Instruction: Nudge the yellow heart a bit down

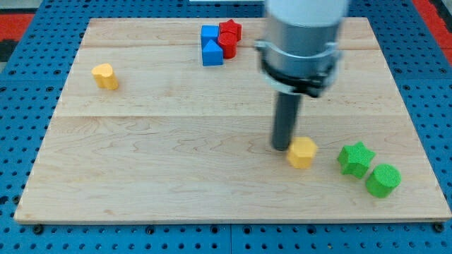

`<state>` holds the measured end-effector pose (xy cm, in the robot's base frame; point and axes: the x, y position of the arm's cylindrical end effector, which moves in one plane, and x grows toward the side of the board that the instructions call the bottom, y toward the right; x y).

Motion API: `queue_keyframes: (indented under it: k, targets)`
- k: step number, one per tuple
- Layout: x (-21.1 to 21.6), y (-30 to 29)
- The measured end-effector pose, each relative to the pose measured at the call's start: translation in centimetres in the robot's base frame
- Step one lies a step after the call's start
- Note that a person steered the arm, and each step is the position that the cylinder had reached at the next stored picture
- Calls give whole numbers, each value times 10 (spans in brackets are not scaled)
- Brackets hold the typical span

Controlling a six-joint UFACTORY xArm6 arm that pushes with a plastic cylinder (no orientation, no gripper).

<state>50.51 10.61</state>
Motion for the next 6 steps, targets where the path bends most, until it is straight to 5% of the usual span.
queue_keyframes:
  k: [1, 4, 5, 6]
  targets:
    - [0, 8]
    - [-173, -245]
    - [-218, -283]
    - [-189, -329]
